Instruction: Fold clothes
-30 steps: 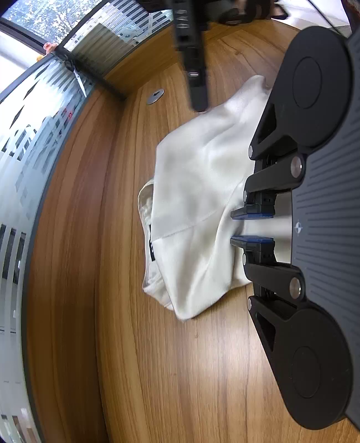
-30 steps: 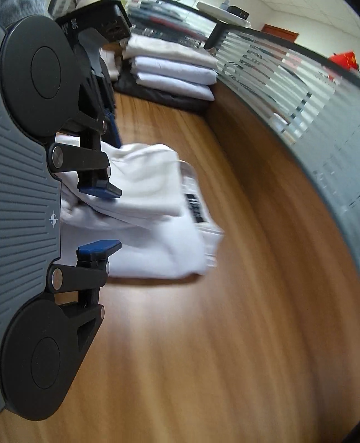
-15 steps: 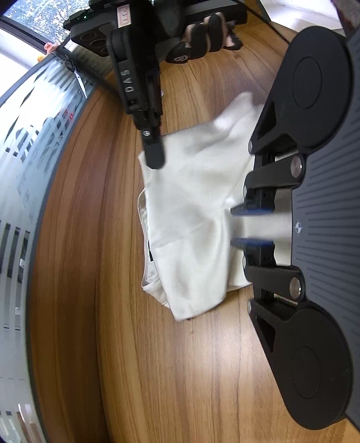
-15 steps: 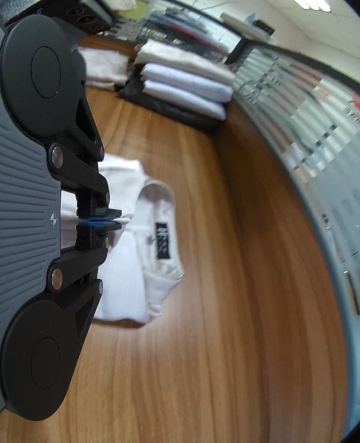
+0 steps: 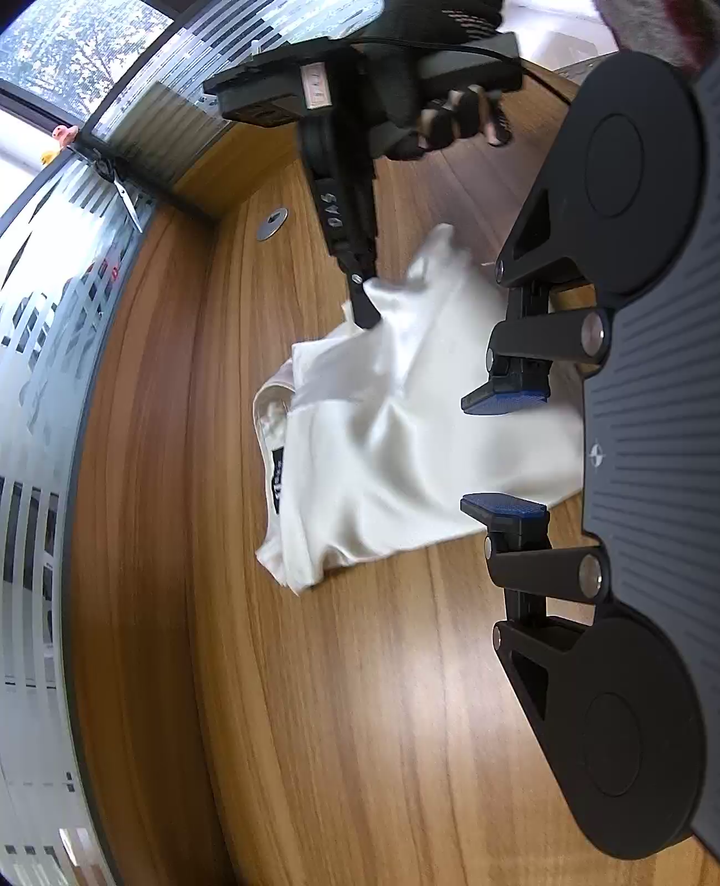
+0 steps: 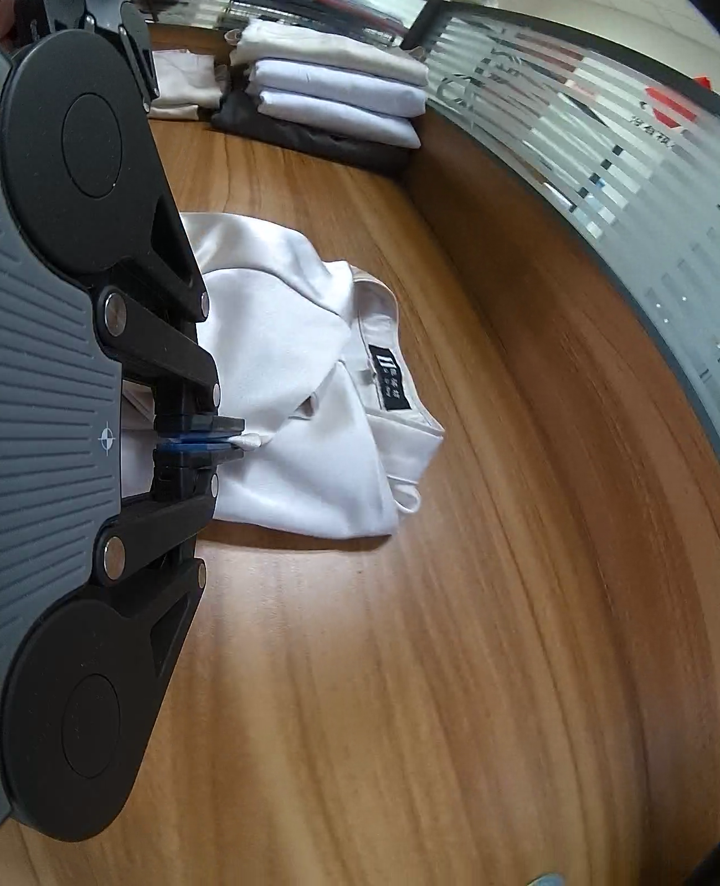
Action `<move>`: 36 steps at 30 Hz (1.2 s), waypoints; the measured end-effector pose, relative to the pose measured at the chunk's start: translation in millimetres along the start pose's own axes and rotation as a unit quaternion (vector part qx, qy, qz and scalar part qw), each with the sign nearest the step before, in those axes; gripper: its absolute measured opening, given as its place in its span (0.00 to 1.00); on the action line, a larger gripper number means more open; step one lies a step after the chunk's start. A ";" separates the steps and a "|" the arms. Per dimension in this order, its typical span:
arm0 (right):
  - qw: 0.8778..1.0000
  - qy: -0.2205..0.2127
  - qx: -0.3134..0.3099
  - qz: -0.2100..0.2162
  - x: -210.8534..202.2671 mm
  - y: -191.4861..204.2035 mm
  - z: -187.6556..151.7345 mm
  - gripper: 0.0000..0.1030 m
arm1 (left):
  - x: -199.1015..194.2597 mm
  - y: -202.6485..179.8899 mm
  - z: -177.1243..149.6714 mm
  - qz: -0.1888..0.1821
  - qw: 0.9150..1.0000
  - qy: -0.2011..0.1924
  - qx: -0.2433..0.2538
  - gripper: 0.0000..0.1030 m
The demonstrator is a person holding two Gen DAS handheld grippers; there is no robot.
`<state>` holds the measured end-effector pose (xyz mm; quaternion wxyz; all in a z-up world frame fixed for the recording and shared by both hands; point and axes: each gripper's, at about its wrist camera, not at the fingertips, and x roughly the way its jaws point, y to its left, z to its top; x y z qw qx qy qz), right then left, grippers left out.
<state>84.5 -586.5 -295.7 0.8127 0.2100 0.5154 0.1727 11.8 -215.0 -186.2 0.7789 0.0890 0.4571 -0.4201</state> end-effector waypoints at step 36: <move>0.997 0.046 -0.008 0.064 -38.7 30.6 -53.4 0.09 | 27.2 -9.9 52.9 -0.003 0.997 -0.007 0.076 0.33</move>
